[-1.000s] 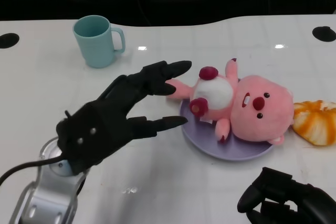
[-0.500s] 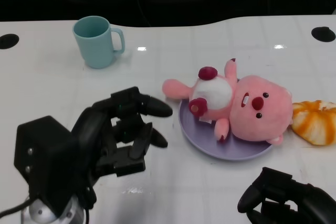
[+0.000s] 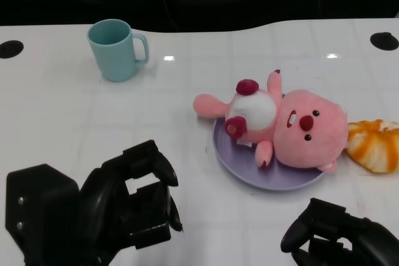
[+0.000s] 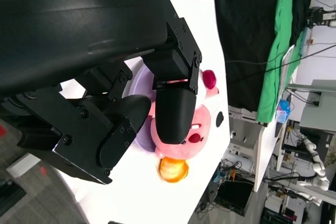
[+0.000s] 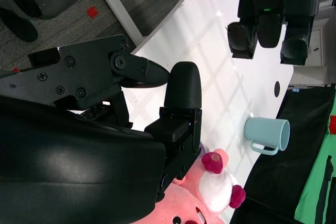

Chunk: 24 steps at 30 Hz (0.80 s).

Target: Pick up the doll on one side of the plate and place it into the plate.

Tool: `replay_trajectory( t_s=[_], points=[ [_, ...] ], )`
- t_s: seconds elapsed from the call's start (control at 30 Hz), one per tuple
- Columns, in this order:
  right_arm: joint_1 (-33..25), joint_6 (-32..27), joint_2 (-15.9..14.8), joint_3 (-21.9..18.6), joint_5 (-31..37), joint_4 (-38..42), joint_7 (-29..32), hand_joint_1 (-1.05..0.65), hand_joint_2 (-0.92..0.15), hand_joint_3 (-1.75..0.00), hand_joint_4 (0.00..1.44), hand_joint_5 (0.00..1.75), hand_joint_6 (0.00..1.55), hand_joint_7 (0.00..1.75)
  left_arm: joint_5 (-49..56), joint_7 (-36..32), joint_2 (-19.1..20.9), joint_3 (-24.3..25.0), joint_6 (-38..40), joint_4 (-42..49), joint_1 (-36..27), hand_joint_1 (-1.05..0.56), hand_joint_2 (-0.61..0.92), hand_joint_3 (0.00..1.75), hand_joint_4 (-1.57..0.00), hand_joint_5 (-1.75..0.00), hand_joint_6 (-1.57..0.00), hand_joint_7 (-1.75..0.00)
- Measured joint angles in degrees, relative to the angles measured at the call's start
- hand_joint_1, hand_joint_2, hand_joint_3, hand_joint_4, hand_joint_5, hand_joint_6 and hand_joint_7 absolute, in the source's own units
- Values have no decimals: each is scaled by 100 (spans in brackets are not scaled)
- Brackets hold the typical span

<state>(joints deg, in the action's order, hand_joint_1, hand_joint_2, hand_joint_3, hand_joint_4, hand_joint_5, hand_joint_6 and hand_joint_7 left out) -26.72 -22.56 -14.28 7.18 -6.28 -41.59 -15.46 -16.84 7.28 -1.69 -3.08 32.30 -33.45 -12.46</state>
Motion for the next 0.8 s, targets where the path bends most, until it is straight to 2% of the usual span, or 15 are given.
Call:
replay_trajectory(
  t_s=[0.33,0.8],
  points=[
    [29,0,-1,-50,-50,2,-13,-29,-92,-49,66,175,51,162,-208,-25,71,-3,283,-154,-398,-3,49,143,-87,-175,-71,-173],
    [117,41,-4,-96,-46,85,-18,-28,-92,-49,66,175,51,161,-224,-118,164,86,522,-44,-264,-1,48,145,-85,-175,-71,-171]
  ],
)
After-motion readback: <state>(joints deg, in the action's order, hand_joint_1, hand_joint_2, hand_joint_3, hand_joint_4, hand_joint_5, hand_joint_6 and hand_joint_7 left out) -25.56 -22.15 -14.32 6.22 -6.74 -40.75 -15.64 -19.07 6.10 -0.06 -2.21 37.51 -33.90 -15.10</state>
